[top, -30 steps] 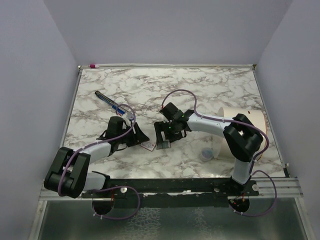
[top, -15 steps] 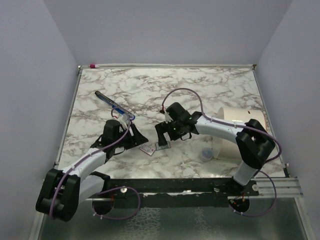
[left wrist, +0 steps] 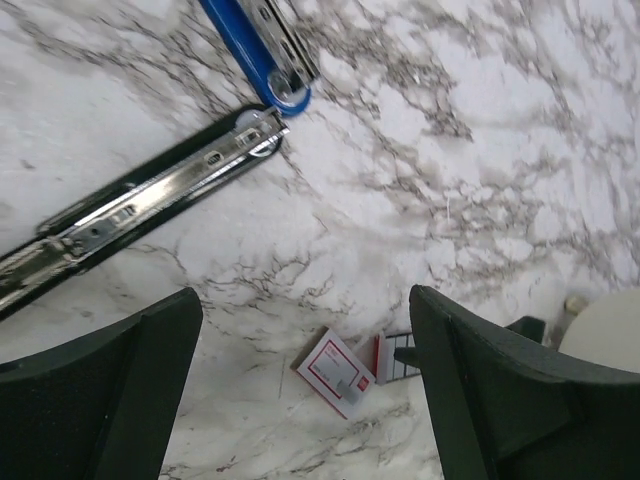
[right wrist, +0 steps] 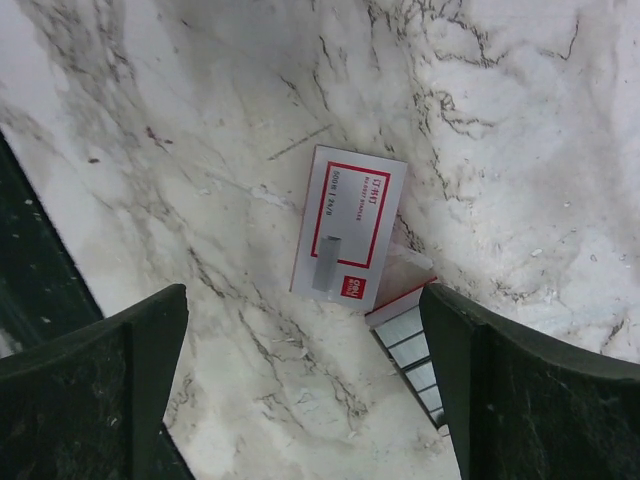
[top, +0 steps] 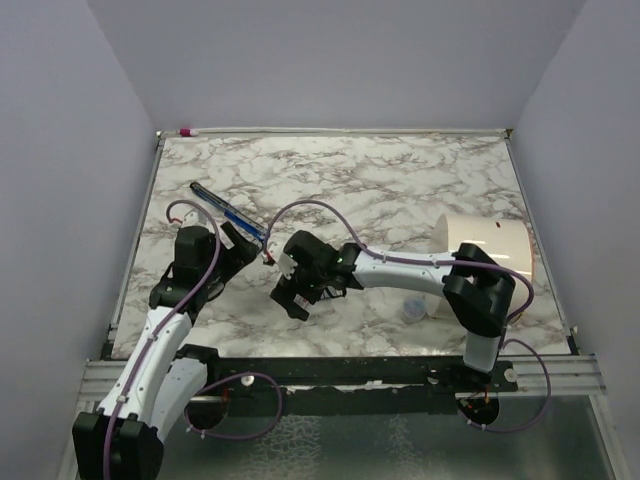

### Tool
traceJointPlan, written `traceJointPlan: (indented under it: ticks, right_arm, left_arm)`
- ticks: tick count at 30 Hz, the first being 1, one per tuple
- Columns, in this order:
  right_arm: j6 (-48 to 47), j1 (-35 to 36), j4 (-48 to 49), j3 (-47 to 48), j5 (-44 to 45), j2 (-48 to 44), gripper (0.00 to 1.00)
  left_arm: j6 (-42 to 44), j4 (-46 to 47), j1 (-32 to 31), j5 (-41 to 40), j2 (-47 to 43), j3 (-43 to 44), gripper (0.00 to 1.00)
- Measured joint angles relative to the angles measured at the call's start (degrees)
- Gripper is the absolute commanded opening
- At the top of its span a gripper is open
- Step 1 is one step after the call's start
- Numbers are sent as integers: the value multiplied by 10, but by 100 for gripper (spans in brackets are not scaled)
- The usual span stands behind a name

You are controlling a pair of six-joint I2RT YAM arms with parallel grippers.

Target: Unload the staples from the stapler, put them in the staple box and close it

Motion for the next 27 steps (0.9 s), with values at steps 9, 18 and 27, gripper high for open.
traceJointPlan:
  ticks: [9, 18, 27]
  right_arm:
    - [-90, 34, -29, 31, 80, 43, 100]
    - [-121, 41, -30, 31, 117, 54, 100]
    - [-126, 41, -23, 32, 173, 68, 100]
  left_arm:
    - [-58, -105, 6, -178, -59, 47, 93]
    - [-73, -133, 6, -212, -60, 49, 92]
    - [-69, -127, 6, -200, -66, 49, 92]
